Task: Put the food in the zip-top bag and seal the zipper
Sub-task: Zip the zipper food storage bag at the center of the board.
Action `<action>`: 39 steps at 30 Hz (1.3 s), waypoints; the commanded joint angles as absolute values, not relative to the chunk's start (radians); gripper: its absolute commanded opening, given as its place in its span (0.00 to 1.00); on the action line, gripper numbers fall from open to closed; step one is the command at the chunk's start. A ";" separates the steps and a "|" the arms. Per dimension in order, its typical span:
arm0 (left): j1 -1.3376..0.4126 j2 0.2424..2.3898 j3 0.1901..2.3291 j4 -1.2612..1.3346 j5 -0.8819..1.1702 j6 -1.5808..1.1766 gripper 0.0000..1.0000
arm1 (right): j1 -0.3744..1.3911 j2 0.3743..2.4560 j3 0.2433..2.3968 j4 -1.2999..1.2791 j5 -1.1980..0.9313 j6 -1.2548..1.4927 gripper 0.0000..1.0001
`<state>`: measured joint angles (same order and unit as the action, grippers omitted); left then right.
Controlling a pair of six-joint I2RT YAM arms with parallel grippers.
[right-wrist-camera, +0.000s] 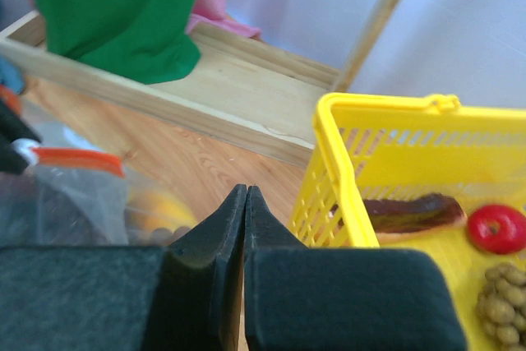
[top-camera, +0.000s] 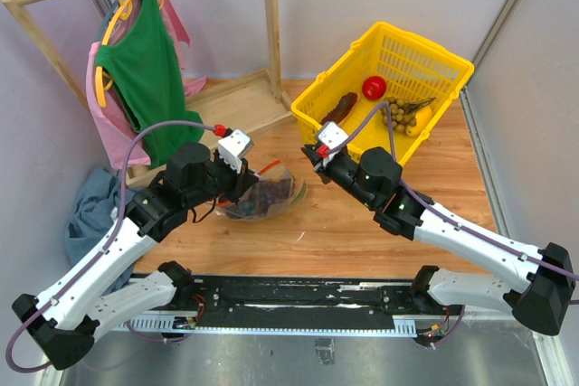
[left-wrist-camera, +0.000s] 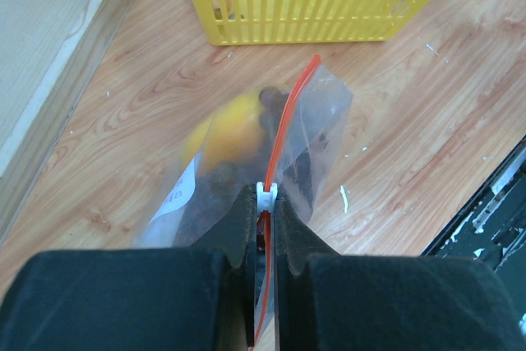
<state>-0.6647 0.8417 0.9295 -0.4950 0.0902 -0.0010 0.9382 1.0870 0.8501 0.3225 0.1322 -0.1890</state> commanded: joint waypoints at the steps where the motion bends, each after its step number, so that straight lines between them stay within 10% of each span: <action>1: -0.666 0.833 0.960 -0.449 0.144 0.041 0.00 | 0.912 1.082 0.954 0.172 -0.201 -0.288 0.21; 7: -0.666 0.838 0.969 -0.428 0.244 0.090 0.00 | 0.910 1.184 1.080 0.009 -0.425 -0.369 0.47; 14: -0.666 0.839 0.972 -0.423 0.295 0.119 0.00 | 0.907 1.326 1.184 -0.092 -0.550 -0.460 0.53; 18: -0.666 0.838 0.973 -0.422 0.305 0.124 0.00 | 0.906 1.376 1.206 -0.124 -0.567 -0.478 0.48; 26: -0.666 0.833 0.966 -0.434 0.298 0.123 0.00 | 0.893 1.385 1.197 -0.103 -0.534 -0.444 0.01; 39: -0.666 0.815 0.978 -0.479 0.241 0.070 0.00 | 0.893 1.261 1.082 0.043 -0.139 -0.225 0.01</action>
<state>-0.6647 0.8421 0.9318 -0.4679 0.2554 0.0914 0.9134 1.3186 1.1004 -0.0326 -0.3614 -0.3119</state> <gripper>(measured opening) 0.069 0.017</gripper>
